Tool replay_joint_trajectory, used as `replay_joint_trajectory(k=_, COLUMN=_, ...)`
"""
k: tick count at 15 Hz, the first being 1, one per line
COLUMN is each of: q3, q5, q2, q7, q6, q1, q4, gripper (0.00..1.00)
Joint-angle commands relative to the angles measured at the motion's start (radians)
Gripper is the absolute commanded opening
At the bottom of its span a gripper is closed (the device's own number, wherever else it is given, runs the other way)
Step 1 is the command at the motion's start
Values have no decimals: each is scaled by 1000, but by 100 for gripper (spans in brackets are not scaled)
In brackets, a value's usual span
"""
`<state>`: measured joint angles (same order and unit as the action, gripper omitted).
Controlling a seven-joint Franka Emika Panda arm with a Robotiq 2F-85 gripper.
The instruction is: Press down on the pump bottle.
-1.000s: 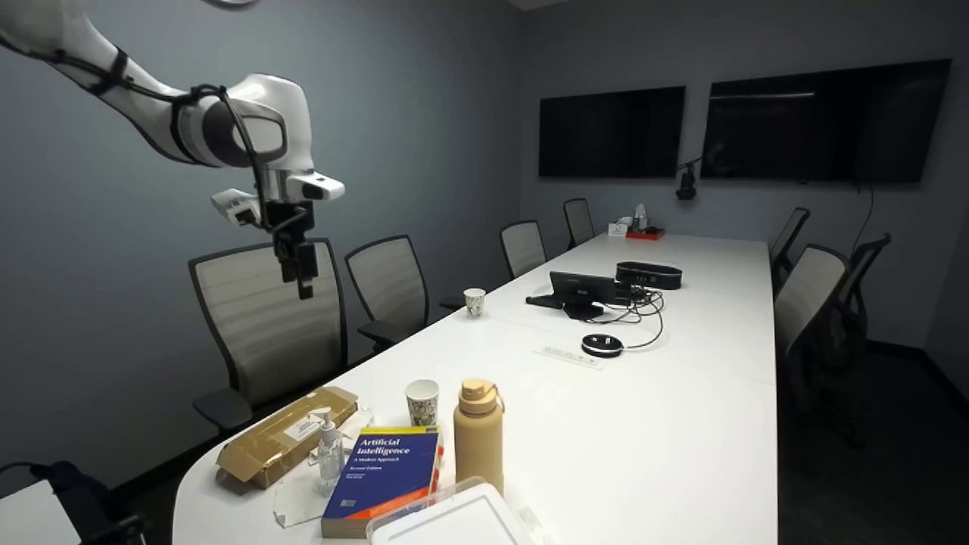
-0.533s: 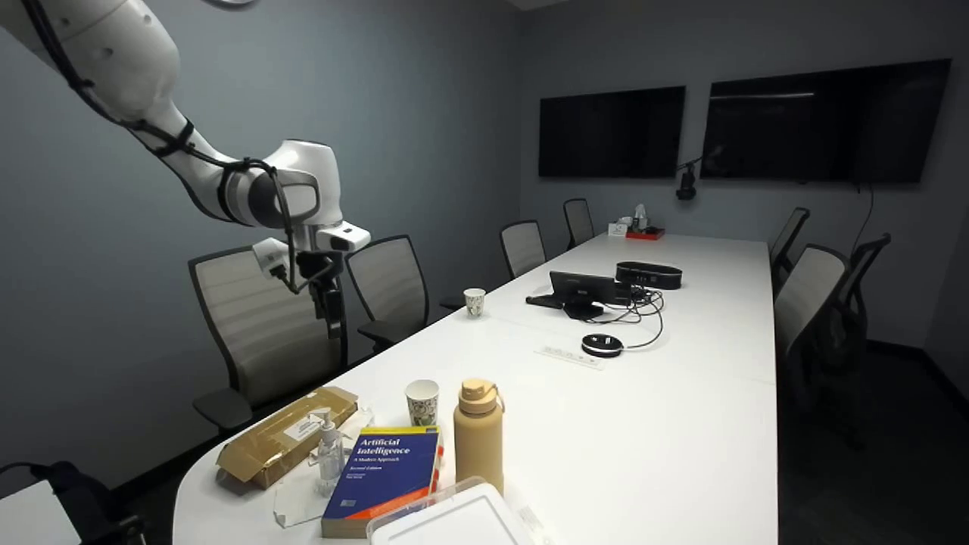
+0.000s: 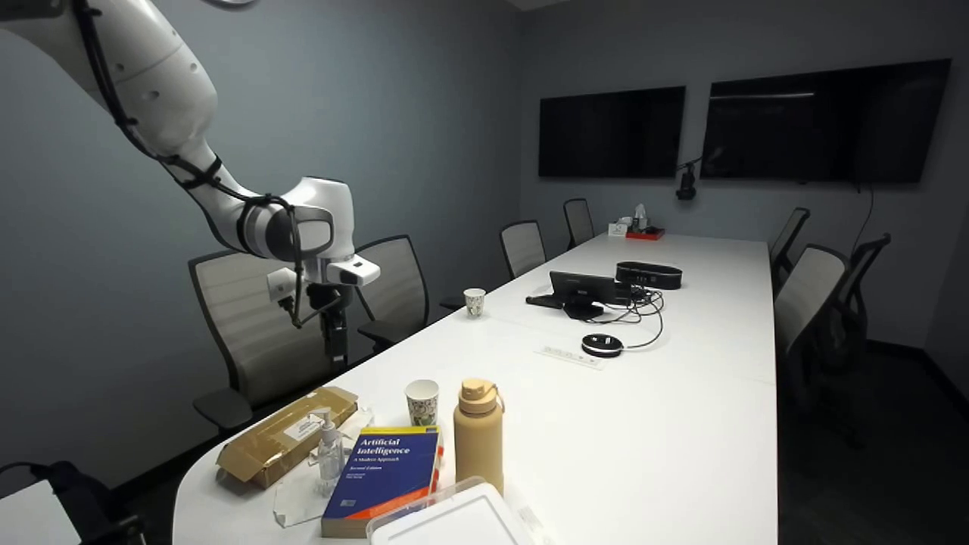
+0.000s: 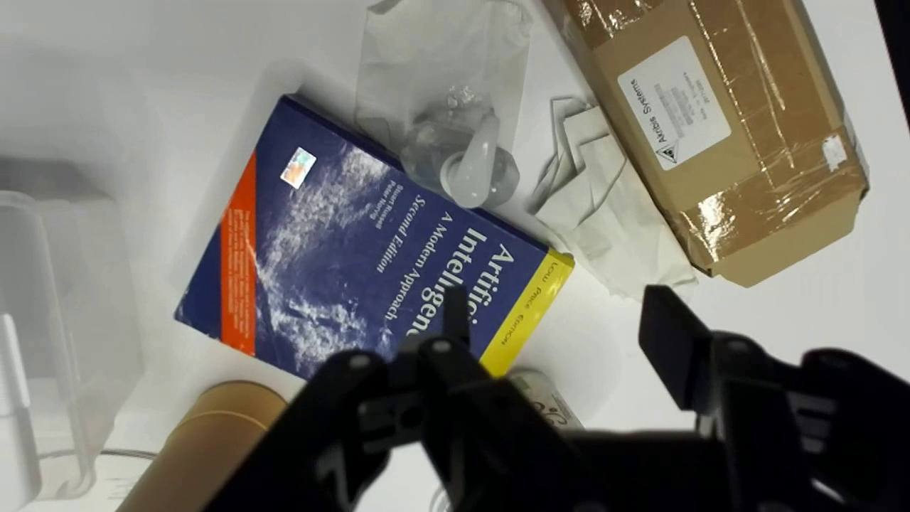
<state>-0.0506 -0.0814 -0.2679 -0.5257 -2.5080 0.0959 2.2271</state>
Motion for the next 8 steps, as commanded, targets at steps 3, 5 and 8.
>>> replay_joint_trajectory(k=3, q3=29, q5=2, q2=-22, q7=-75, q6=-6, q1=46, q4=12, gripper=20)
replay_joint_trajectory(k=5, q3=31, q5=3, q2=-29, q7=-84, q6=-11, q1=51, q4=20, gripper=5)
replay_joint_trajectory(k=8, q3=39, q5=5, q2=-46, q7=-88, q6=-25, q1=54, q4=29, gripper=0)
